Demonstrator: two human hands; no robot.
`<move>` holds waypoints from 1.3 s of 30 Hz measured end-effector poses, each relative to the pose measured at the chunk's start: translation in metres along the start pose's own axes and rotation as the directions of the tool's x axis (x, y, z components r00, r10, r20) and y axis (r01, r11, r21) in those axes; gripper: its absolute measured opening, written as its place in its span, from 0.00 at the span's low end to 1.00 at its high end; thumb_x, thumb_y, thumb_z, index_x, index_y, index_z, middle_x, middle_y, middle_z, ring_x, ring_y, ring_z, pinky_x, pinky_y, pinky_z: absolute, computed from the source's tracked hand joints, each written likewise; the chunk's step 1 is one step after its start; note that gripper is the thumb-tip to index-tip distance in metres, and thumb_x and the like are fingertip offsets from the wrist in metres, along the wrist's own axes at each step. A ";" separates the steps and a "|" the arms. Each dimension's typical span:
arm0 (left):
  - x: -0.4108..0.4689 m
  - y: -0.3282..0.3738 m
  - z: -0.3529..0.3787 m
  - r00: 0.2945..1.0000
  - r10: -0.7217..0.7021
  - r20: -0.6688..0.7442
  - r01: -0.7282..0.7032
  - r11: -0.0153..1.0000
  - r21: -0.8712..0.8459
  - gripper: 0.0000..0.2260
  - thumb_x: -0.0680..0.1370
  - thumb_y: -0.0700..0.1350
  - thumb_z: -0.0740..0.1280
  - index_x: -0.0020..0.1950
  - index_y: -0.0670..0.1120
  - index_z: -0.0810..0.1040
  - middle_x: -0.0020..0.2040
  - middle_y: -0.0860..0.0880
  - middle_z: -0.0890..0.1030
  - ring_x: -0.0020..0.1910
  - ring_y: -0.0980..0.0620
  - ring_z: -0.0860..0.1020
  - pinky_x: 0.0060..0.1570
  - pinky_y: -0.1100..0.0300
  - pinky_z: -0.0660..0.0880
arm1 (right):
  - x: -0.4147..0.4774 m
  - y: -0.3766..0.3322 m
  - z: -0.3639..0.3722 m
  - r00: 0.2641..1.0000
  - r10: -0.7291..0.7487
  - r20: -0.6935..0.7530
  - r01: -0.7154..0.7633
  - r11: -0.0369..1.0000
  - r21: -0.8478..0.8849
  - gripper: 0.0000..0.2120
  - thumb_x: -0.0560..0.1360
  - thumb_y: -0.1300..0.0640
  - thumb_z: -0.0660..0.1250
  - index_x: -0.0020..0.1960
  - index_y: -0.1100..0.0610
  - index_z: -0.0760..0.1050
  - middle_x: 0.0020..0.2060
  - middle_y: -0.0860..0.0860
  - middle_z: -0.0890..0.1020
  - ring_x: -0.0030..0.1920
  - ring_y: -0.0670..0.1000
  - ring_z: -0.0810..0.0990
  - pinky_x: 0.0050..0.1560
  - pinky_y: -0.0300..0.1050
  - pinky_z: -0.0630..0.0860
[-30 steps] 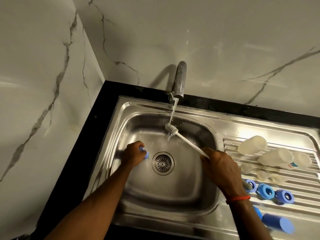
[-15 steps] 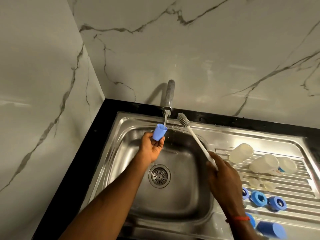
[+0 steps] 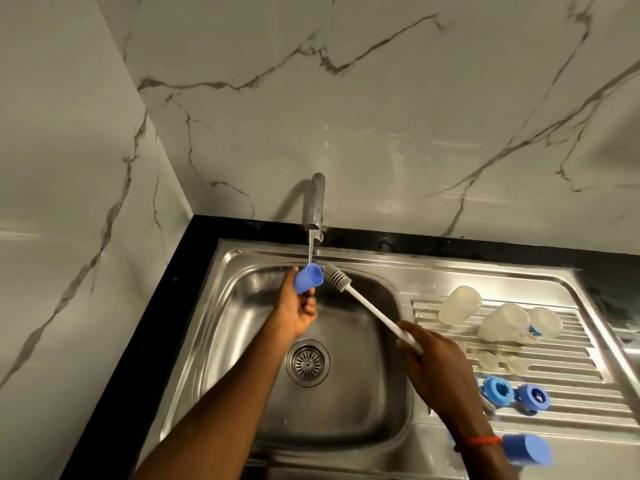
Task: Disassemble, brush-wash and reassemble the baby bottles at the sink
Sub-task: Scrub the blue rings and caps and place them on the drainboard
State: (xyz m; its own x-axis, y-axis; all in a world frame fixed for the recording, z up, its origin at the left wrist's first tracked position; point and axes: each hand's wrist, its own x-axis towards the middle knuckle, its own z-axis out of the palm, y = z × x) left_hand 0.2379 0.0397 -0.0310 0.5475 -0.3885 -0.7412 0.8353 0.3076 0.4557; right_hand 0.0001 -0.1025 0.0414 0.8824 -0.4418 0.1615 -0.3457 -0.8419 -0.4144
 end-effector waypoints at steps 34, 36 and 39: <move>-0.047 -0.003 -0.065 0.917 0.244 -0.316 -0.132 0.932 0.338 0.09 0.75 0.46 0.65 0.44 0.41 0.80 0.35 0.43 0.80 0.18 0.54 0.71 0.25 0.65 0.59 | 0.011 -0.073 0.025 0.935 -0.354 0.025 0.317 0.803 -0.505 0.11 0.78 0.59 0.63 0.57 0.52 0.79 0.44 0.55 0.81 0.44 0.58 0.80 0.42 0.50 0.75; -0.045 -0.001 -0.070 0.918 0.264 -0.295 -0.115 0.890 0.440 0.04 0.71 0.37 0.66 0.42 0.41 0.81 0.36 0.42 0.79 0.20 0.53 0.70 0.26 0.65 0.58 | 0.009 -0.083 0.029 0.937 -0.241 0.251 0.333 0.834 -0.440 0.08 0.80 0.50 0.63 0.55 0.51 0.78 0.43 0.52 0.82 0.43 0.55 0.82 0.40 0.50 0.79; -0.039 -0.005 -0.088 0.924 0.279 -0.263 -0.084 0.817 0.570 0.10 0.65 0.31 0.64 0.43 0.36 0.81 0.37 0.39 0.75 0.25 0.49 0.70 0.27 0.64 0.59 | 0.020 -0.086 0.029 0.858 -0.280 0.430 0.423 0.860 -0.284 0.16 0.81 0.43 0.58 0.50 0.52 0.79 0.42 0.52 0.82 0.44 0.55 0.83 0.44 0.51 0.80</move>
State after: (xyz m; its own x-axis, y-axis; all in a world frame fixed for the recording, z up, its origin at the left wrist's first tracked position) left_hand 0.2085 0.1300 -0.0478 0.7250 -0.0448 -0.6872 0.6656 -0.2109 0.7159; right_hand 0.0566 -0.0301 0.0540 0.9914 -0.0102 -0.1301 -0.0147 -0.9993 -0.0339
